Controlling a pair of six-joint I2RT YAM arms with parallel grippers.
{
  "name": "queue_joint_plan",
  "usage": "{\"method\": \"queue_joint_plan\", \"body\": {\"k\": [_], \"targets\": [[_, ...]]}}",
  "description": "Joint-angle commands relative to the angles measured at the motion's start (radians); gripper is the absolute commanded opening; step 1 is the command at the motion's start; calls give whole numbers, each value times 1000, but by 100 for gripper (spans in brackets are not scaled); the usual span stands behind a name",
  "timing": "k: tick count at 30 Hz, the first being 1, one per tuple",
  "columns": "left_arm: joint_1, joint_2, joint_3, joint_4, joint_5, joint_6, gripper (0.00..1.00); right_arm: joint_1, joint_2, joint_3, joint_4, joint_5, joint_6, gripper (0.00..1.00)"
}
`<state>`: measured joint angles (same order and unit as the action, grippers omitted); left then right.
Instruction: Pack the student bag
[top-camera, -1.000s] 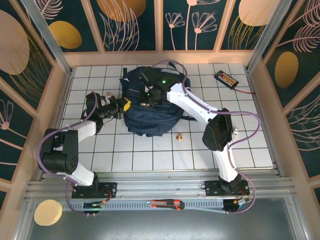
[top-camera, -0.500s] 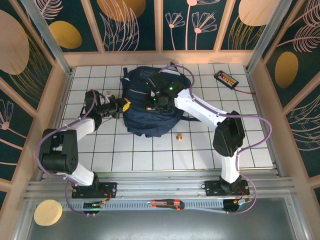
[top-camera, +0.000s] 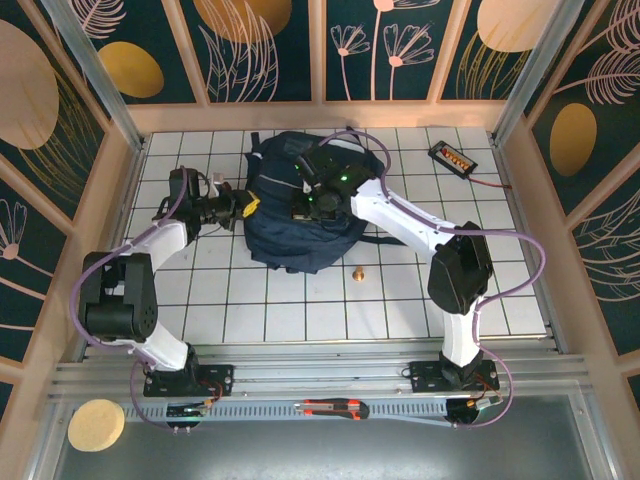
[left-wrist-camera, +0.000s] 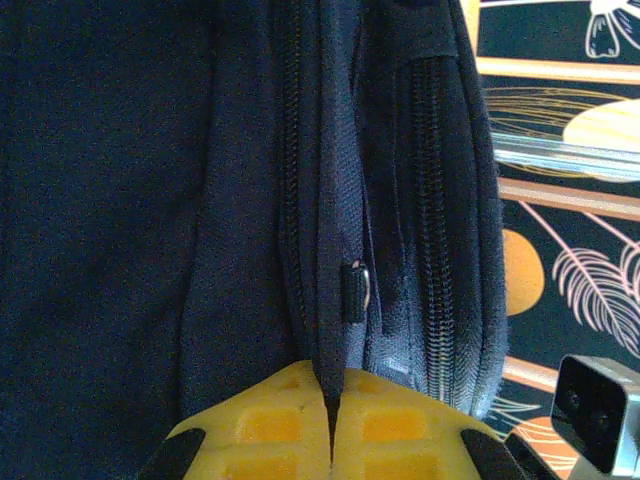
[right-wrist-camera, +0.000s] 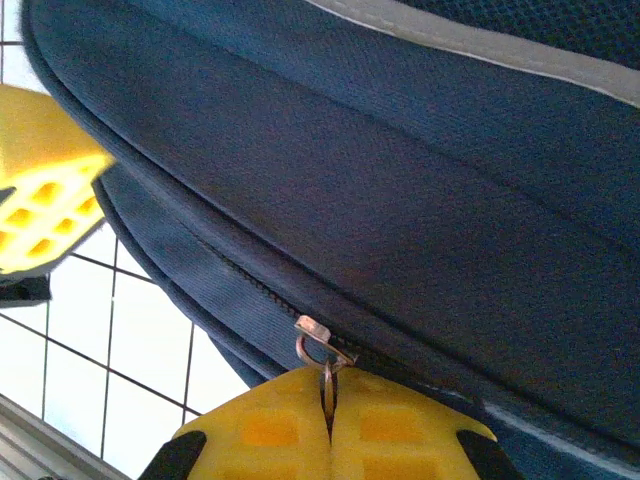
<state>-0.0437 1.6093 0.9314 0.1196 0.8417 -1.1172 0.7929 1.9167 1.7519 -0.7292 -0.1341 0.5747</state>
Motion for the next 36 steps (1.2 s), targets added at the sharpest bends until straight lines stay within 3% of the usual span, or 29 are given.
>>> {"method": "queue_joint_plan", "body": {"k": [1,14,22,25,26,27,31,36], "targets": [[40,25,83,-98,-102,78,0,-8,-87,-46,-67,-24,-29,0],[53,75,111,-59,-69,65,0,-23,-145,-160,-19,-28,-6,0],[54,264,374,-245,-80,210,1,-20,-43,-36,25,-76,59,0],[56,308,473,-321,-98,251,58,-20,12,18,46,-105,87,0],[57,299,485,-333,-106,261,83,-20,27,40,54,-115,95,0],[59,285,486,-344,-115,270,98,-20,46,60,58,-121,99,0],[61,171,399,-335,-121,237,98,-19,104,142,39,-137,99,0],[24,-10,114,-112,-66,11,99,-20,140,202,-5,-137,73,0]]}}
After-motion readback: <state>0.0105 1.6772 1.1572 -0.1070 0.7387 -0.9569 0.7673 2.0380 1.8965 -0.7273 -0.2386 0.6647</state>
